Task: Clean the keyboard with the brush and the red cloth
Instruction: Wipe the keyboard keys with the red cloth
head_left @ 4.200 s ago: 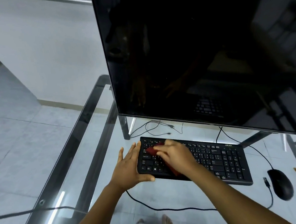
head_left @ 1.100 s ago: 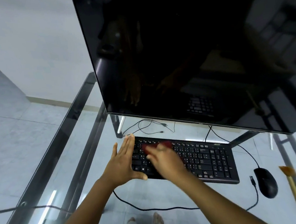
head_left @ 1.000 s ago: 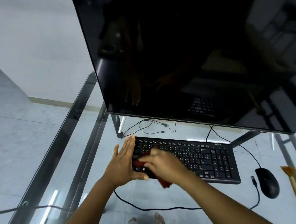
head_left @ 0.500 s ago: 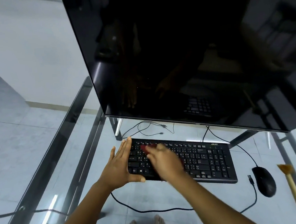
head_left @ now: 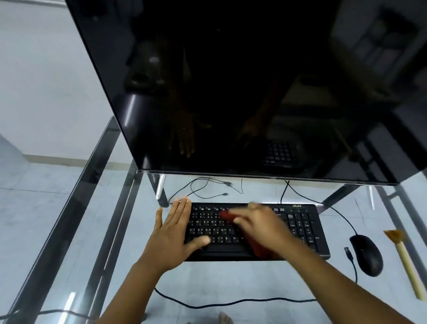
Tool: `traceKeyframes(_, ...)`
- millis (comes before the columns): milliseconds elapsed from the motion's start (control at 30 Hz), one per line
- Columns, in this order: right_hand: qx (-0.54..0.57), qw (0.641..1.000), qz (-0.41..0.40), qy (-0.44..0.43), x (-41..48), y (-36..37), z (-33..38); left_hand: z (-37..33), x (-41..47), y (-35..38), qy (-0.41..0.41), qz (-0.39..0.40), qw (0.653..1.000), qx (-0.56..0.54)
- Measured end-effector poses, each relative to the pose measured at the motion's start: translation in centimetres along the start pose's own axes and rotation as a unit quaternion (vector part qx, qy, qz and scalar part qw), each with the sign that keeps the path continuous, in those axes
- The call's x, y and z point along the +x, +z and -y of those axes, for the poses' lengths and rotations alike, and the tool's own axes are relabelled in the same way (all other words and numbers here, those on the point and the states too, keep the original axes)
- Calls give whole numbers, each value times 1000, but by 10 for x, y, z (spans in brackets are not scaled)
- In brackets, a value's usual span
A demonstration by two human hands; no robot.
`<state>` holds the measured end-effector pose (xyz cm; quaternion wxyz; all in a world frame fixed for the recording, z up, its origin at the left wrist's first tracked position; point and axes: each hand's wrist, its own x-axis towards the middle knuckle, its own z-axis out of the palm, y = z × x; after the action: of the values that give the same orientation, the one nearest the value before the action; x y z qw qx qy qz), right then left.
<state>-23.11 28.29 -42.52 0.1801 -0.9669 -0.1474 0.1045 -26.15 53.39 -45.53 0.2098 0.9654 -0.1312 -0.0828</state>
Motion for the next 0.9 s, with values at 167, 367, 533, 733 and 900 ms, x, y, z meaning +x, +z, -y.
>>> traceKeyframes(167,-8,991,-75,107,4,15,15,-37,19,16,36,11,999,29)
traceKeyframes(367,-88,991,-65,82,6,-9,-16,-40,30,27,64,55,991,103)
traceKeyframes(533,-26,1000,-16,3,-13,7,14,-34,26,30,56,50,993,94)
traceKeyframes(733,-32,982,-102,153,-13,-19,-53,-31,24,25,57,49,993,87)
traceKeyframes(900,-26,999,-17,30,-40,1,-24,-59,23,23,96,85,989,70)
